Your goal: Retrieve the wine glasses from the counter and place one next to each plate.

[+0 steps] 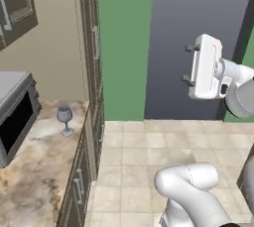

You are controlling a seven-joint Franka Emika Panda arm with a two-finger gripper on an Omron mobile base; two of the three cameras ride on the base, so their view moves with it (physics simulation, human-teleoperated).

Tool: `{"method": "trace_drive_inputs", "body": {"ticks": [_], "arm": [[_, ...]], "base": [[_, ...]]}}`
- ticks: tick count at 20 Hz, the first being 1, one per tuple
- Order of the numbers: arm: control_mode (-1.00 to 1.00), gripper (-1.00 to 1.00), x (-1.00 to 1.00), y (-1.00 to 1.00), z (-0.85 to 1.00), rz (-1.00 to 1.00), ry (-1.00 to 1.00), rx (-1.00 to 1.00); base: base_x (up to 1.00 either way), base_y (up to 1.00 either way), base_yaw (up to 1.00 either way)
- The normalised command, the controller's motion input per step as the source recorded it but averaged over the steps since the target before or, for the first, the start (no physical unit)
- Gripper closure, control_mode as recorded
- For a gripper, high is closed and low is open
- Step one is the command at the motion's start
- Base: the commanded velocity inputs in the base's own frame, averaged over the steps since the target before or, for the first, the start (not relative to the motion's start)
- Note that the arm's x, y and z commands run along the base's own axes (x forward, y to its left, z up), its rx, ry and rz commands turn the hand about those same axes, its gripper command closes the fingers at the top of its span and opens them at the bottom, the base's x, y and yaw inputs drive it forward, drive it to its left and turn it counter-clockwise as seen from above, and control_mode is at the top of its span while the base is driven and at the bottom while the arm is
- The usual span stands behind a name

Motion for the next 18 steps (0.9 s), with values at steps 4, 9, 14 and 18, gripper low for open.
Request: {"method": "trace_drive_inputs", "body": {"ticks": [4, 9, 14, 18], "arm": [[1.0, -1.0, 0.0, 0.0, 0.0, 0.0, 0.0, 0.0], [1.0, -1.0, 0.0, 0.0, 0.0, 0.0, 0.0, 0.0], [1.0, -1.0, 0.0, 0.0, 0.0, 0.0, 0.0, 0.0], [1.0, -1.0, 0.0, 0.0, 0.0, 0.0, 0.0, 0.0]], "base": [[1.0, -0.14, 0.6], [0.78, -0.3, 0.61], [0.12, -0.12, 0.61], [0.0, -0.07, 0.54]]}}
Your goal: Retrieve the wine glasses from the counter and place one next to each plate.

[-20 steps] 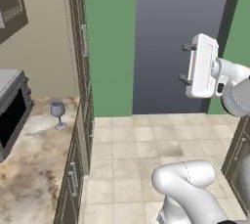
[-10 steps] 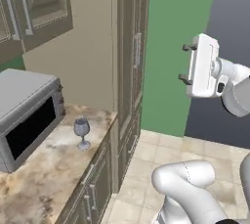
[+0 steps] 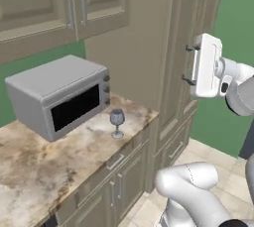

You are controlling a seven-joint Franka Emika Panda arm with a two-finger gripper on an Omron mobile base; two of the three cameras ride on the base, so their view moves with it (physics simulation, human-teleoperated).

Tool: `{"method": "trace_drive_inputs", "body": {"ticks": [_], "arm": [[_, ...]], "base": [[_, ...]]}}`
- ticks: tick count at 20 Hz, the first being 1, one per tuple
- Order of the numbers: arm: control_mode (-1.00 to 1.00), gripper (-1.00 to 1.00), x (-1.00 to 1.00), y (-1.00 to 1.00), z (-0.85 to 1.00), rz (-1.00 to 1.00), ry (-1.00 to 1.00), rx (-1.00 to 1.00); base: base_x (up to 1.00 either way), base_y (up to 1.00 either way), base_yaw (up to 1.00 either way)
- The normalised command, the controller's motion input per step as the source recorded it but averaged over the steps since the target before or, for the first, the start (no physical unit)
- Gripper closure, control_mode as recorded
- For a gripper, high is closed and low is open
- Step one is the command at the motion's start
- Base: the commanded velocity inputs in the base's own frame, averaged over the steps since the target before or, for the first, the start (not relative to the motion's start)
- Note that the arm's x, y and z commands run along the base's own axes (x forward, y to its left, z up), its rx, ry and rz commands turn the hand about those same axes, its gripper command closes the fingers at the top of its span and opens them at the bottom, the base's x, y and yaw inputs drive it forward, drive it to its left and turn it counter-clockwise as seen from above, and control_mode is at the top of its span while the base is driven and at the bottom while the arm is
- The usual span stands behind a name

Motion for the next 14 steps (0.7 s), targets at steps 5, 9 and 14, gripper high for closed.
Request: {"method": "trace_drive_inputs", "body": {"ticks": [5, 9, 14], "arm": [[1.0, -1.0, 0.0, 0.0, 0.0, 0.0, 0.0, 0.0], [1.0, -1.0, 0.0, 0.0, 0.0, 0.0, 0.0, 0.0], [1.0, -1.0, 0.0, 0.0, 0.0, 0.0, 0.0, 0.0]], "base": [[0.09, -0.25, 0.5], [0.49, -0.3, 0.49], [0.79, -0.22, 0.4]]}}
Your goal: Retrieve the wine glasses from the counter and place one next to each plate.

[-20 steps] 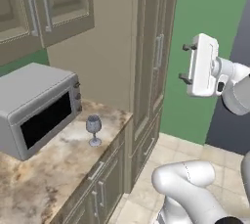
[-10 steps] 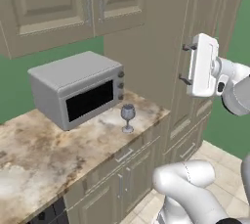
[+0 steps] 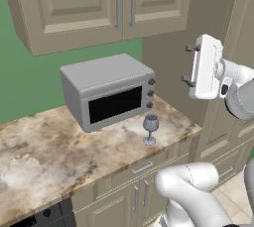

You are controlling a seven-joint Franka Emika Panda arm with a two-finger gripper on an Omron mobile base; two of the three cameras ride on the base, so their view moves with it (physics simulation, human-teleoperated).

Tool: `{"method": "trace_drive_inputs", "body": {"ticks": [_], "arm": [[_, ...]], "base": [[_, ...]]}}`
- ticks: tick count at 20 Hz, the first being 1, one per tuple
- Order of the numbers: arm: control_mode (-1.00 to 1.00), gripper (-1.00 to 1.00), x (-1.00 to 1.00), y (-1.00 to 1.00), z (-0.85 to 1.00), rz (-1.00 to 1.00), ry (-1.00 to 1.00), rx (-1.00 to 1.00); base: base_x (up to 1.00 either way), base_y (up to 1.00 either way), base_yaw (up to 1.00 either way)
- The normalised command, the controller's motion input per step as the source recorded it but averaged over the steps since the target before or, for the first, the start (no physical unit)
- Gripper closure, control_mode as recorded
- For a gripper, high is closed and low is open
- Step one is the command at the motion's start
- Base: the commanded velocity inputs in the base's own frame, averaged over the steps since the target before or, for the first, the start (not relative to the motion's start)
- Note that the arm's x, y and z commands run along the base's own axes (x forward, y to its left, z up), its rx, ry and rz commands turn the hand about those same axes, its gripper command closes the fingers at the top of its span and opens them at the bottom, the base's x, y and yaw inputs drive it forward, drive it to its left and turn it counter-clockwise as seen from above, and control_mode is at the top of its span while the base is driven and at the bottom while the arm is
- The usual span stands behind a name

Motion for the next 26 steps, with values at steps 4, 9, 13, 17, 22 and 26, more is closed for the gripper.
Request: {"method": "trace_drive_inputs", "body": {"ticks": [4, 9, 13, 17, 22, 26], "arm": [[1.0, -1.0, 0.0, 0.0, 0.0, 0.0, 0.0, 0.0], [1.0, -1.0, 0.0, 0.0, 0.0, 0.0, 0.0, 0.0], [1.0, -1.0, 0.0, 0.0, 0.0, 0.0, 0.0, 0.0], [1.0, -1.0, 0.0, 0.0, 0.0, 0.0, 0.0, 0.0], [1.0, -1.0, 0.0, 0.0, 0.0, 0.0, 0.0, 0.0], [1.0, -1.0, 0.0, 0.0, 0.0, 0.0, 0.0, 0.0]], "base": [[0.97, 0.09, 0.25], [0.18, 0.22, 0.09], [-0.14, -0.06, -0.03], [-0.01, 0.0, -0.08], [-0.01, 0.0, -0.07], [0.0, 0.12, -0.27]]}}
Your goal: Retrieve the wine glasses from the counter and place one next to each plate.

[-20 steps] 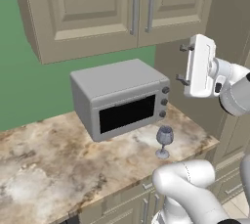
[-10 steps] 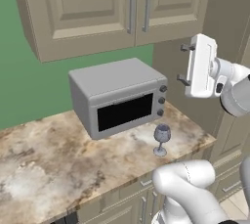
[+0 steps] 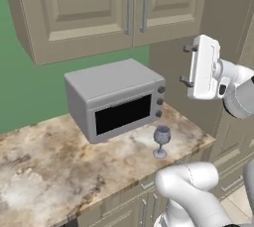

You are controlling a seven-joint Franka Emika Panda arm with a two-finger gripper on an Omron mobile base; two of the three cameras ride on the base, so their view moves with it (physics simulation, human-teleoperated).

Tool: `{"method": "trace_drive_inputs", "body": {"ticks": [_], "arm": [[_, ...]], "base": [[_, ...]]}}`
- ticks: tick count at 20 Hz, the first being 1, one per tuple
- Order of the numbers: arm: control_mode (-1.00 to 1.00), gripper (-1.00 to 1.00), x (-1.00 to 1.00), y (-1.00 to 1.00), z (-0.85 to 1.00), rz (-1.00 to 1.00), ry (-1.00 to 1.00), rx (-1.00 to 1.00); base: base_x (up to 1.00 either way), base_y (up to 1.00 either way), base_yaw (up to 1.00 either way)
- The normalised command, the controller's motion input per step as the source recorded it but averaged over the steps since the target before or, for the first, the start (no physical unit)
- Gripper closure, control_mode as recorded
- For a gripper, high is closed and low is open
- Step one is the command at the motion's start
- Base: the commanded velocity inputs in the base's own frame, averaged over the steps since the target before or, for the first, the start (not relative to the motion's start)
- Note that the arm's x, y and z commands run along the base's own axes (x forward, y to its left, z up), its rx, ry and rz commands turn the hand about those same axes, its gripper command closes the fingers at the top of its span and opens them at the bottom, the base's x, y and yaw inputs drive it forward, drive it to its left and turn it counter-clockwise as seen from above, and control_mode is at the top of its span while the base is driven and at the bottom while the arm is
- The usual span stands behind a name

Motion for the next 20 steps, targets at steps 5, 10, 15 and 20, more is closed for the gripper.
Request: {"method": "trace_drive_inputs", "body": {"ticks": [5, 10, 15, 20], "arm": [[1.0, -1.0, 0.0, 0.0, 0.0, 0.0, 0.0, 0.0], [1.0, -1.0, 0.0, 0.0, 0.0, 0.0, 0.0, 0.0], [-1.0, -1.0, 0.0, 0.02, -0.09, -0.02, 0.03, 0.0], [-1.0, -1.0, 0.0, 0.04, -0.44, -0.07, 0.24, -0.02]], "base": [[-0.25, 0.63, -0.19], [0.0, 0.18, -0.09], [0.0, 0.03, -0.07], [0.0, 0.0, 0.0]]}}
